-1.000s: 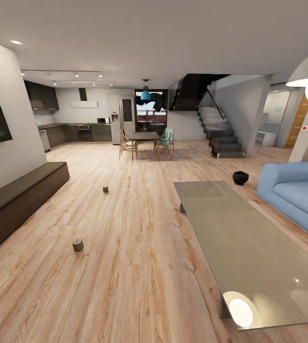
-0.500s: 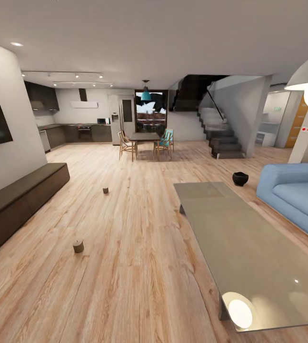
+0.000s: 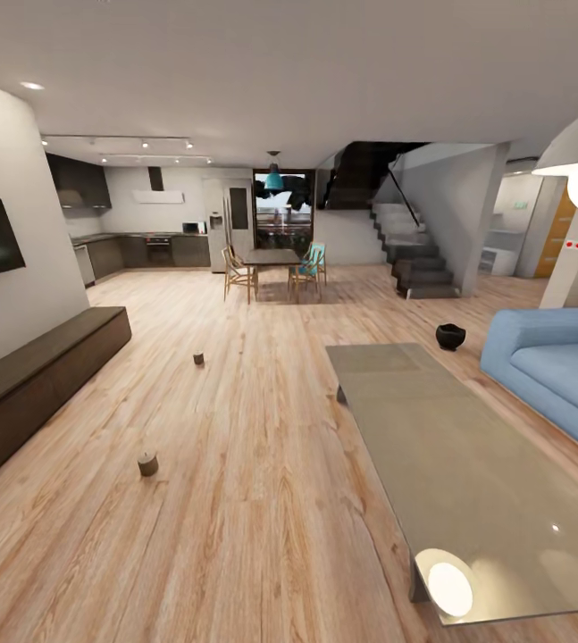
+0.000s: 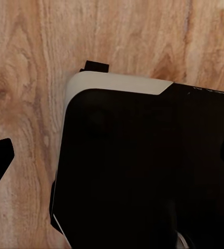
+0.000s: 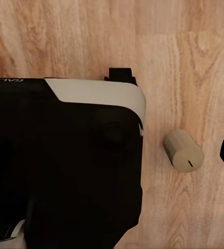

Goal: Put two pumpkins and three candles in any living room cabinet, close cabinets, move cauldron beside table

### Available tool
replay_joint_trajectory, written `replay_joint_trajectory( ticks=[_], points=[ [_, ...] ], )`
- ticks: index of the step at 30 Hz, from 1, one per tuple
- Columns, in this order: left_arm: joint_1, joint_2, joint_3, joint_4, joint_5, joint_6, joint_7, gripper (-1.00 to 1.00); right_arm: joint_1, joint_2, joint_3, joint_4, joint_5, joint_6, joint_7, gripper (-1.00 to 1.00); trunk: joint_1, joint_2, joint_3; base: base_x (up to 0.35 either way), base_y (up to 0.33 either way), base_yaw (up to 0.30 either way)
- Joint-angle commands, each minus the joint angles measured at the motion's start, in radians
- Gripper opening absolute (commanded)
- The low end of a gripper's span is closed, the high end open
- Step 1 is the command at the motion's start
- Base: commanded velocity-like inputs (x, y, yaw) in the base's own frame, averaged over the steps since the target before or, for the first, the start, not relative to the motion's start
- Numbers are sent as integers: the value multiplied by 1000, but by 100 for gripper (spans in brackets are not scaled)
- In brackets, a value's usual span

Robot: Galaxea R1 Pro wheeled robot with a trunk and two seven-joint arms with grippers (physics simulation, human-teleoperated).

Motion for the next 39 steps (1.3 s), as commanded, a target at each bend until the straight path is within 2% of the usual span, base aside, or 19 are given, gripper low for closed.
replay_joint_trajectory(
  ticks=[1,12,20,29,36,39],
  points=[
    [0,0,1,-3,8,6,0,100,-1,0,1,-1,0,5,0,100,-4,7,2,0,0,0],
    [0,-2,1,-19,10,6,-1,100,-2,2,4,0,24,4,2,100,-46,84,37,0,0,0],
    [0,-1,1,-27,31,6,-4,100,-2,4,6,0,54,1,5,100,-77,140,62,0,0,0],
    [0,-1,2,-23,59,4,-5,100,-2,3,5,0,60,-5,5,100,-111,203,90,0,0,0],
    [0,-1,3,-22,63,2,-5,100,-2,3,5,0,61,-5,5,100,-138,252,112,0,0,0],
    [0,-1,3,-21,68,2,-5,100,-2,3,5,0,61,-6,5,100,-138,252,112,0,0,0]
  ],
)
